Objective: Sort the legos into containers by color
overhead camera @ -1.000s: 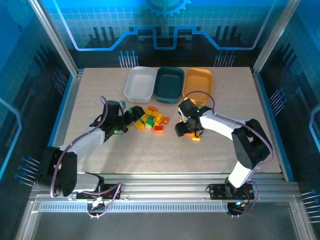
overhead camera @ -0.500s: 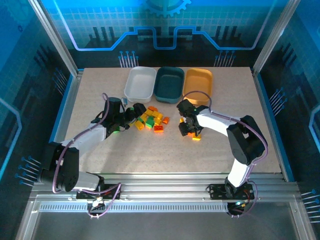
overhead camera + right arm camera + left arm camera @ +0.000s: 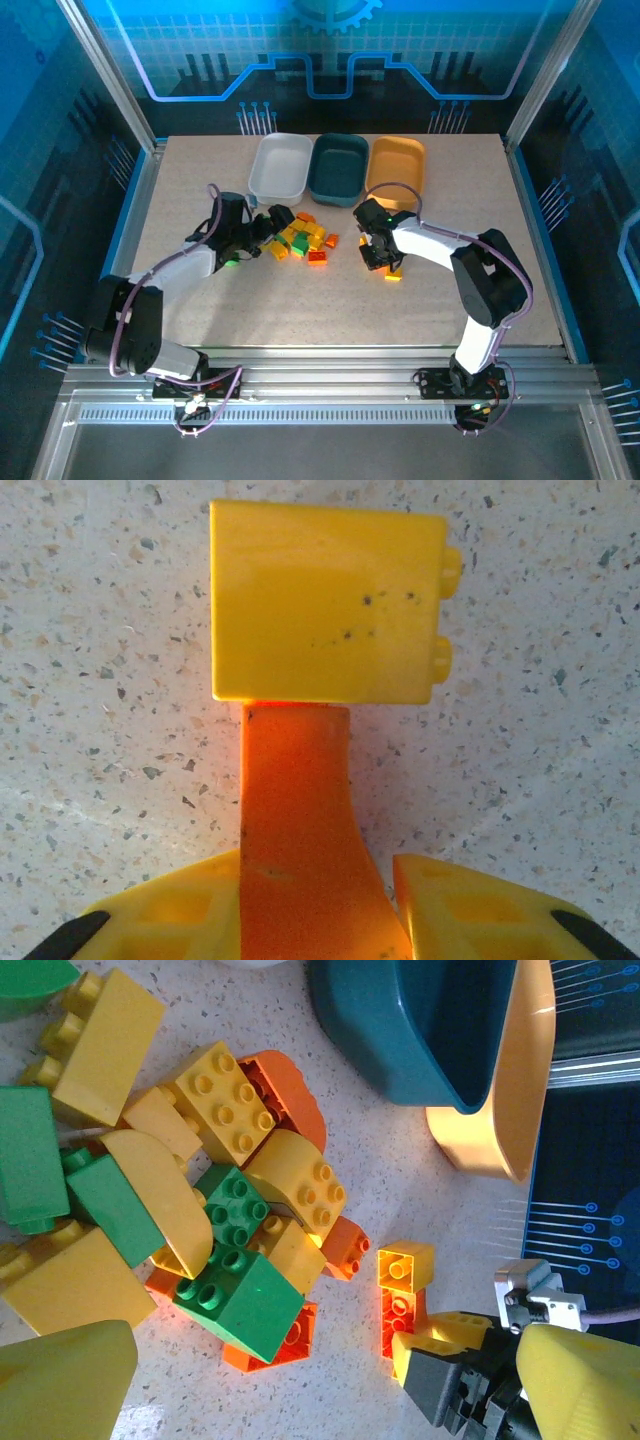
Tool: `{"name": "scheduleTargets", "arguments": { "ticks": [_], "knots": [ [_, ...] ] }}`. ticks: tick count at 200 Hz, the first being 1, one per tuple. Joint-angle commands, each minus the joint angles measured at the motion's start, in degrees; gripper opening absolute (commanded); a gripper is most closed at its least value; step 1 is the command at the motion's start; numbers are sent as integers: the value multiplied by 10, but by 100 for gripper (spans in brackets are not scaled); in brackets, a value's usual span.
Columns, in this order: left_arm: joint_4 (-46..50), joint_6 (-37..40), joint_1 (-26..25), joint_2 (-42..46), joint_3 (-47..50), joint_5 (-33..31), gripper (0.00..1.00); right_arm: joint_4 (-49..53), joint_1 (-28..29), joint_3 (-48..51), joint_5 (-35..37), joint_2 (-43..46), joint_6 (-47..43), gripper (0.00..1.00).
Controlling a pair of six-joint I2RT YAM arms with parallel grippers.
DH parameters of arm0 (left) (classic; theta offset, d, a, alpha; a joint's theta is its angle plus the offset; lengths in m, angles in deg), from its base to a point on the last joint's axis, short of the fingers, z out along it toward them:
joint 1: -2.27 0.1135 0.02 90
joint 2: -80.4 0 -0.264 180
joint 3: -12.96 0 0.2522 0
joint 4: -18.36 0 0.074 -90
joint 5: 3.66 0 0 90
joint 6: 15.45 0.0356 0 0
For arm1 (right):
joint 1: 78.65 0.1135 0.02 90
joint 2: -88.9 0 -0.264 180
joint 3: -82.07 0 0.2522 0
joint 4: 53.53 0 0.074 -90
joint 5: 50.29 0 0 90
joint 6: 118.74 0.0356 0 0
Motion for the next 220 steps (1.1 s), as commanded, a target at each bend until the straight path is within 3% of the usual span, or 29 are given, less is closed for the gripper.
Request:
{"name": "scheduleTargets", "arguments": {
  "ticks": [1, 42, 130, 220],
  "knots": [
    [-1, 12, -4, -9, -27, 19, 99, 0, -3, -2, -19, 16, 5, 29],
    [8, 22, -5, -16, -40, 20, 99, 3, -4, 2, -10, 52, 12, 24],
    [15, 32, -12, -21, -50, 22, 99, 22, -27, -46, -17, 91, 10, 22],
    [16, 29, -37, -28, -48, 25, 99, 16, -132, -170, -37, 36, 6, 21]
  ]
}}
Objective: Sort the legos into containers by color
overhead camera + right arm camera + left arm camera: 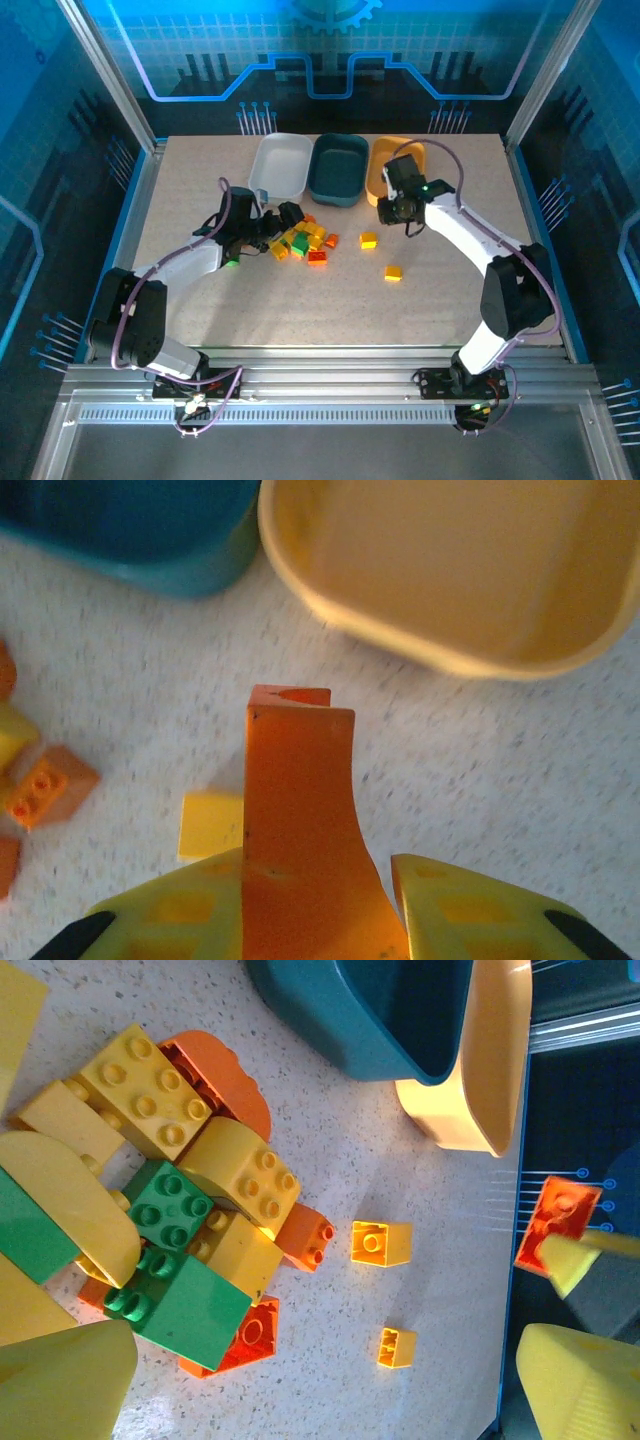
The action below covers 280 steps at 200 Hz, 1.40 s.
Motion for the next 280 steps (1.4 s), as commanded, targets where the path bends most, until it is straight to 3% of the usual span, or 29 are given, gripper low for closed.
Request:
{"name": "scheduleTargets", "arguments": {
  "ticks": [1, 32, 89, 122, 166, 213, 219, 226, 233, 280],
  "knots": [
    [12, 12, -8, -6, -14, 16, 99, -2, -29, -42, -11, -31, 2, 21],
    [14, 8, -21, -15, -21, 16, 99, 7, -77, -162, -21, -150, -7, 21],
    [54, 35, -51, -19, -36, 14, 99, 114, -98, -420, -16, -361, -36, 26],
    [123, 78, -74, -39, -86, 2, 99, 145, -103, -476, -23, -381, -40, 49],
    [158, 102, -85, -42, -126, -21, 99, 100, -95, -354, 2, -233, -24, 62],
    [182, 105, -74, -15, -119, -95, 99, -23, -1, -16, -16, -36, 76, 80],
    [179, 100, -70, -12, -113, -100, 99, -32, 14, 8, -22, -29, 84, 83],
    [173, 92, -64, -10, -105, -99, 99, -36, 32, 26, -22, -27, 87, 96],
    [168, 85, -58, -9, -98, -95, 99, -37, 47, 35, -18, -31, 89, 99],
    [148, 63, -49, -9, -78, -76, 99, -47, 73, 30, -33, -103, 102, 94]
  ]
}}
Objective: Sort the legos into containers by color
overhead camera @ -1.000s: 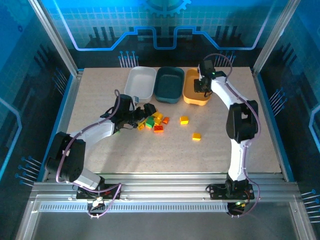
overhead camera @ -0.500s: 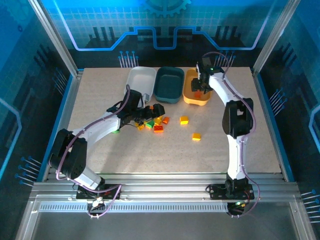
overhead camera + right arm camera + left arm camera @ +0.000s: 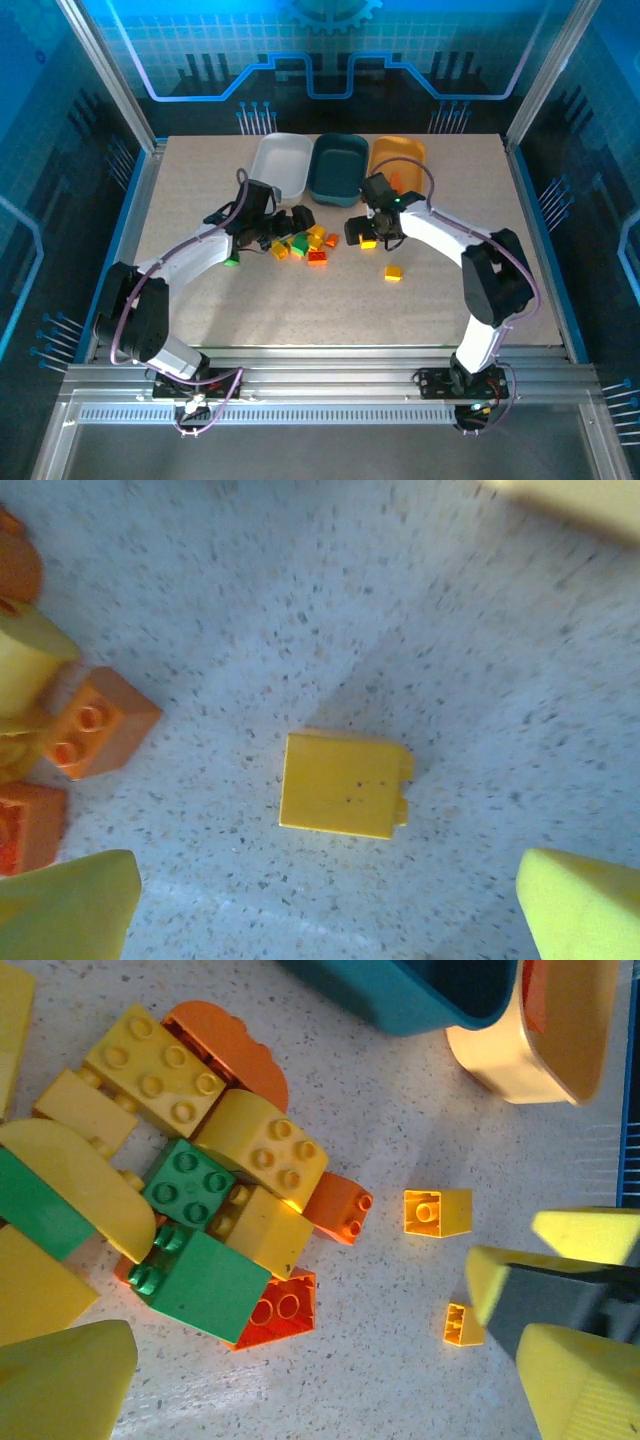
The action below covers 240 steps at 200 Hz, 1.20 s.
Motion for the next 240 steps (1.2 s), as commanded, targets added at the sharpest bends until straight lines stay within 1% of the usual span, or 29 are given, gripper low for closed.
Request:
{"name": "scheduleTargets", "arguments": {
  "ticks": [1, 14, 22, 48, 65, 84, 112, 136, 154, 175, 186, 209, 240],
  "knots": [
    [-12, -19, 0, 14, 15, 1, 99, -23, 1, -10, -5, -35, 23, 93],
    [-14, -23, 0, 16, 17, 3, 99, -18, 3, -18, 5, -57, 22, 87],
    [-12, -22, 0, 17, 16, 3, 99, -20, 2, -20, 0, -68, 19, 82],
    [-6, -19, 1, 21, 15, -3, 99, -22, 2, -26, 12, -89, 17, 60],
    [-1, -14, 1, 21, 11, -3, 99, -23, 5, -23, 25, -84, 15, 45],
    [6, -9, 4, 21, 3, -5, 99, -26, 9, -15, 40, -58, 13, 36],
    [8, -8, 21, 31, 2, -6, 99, -23, 15, -26, 50, -12, 4, 34],
    [8, -20, 51, 39, 6, 9, 99, -33, 13, -77, 49, -19, -13, 34],
    [5, -35, 72, 41, 15, 29, 99, -39, 7, -140, 43, -59, -27, 35],
    [6, -37, 84, 50, 28, 34, 99, -48, 0, -213, 37, -124, -51, 35],
    [12, -31, 86, 55, 29, 37, 99, -45, -4, -249, 43, -155, -65, 35],
    [20, -15, 86, 63, 32, 45, 99, -34, -15, -321, 34, -212, -84, 35],
    [20, -7, 86, 68, 38, 49, 99, 10, -24, -420, 24, -286, -99, 37]
  ]
}}
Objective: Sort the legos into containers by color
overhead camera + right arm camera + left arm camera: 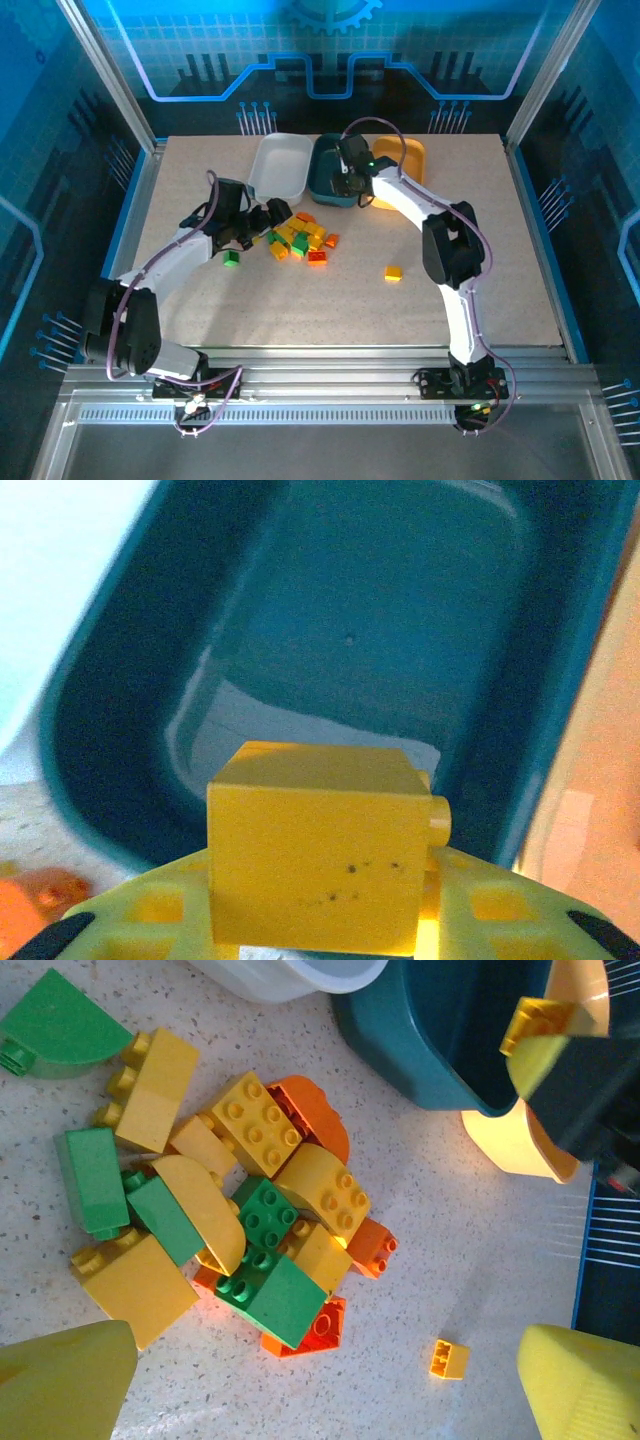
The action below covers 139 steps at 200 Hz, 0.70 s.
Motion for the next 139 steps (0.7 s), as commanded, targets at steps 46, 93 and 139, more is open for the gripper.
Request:
{"name": "scheduleTargets", "arguments": {
  "ticks": [46, 93, 139],
  "knots": [
    [-4, 9, 1, 19, 15, 28, 99, 77, -13, -125, -18, -74, -34, 61],
    [3, 8, 0, 26, 13, 23, 99, 49, -4, -37, -1, 45, -19, 66],
    [94, 16, 1, 28, 25, -82, 95, -61, 13, 268, -1, 249, 59, 66]
  ]
}}
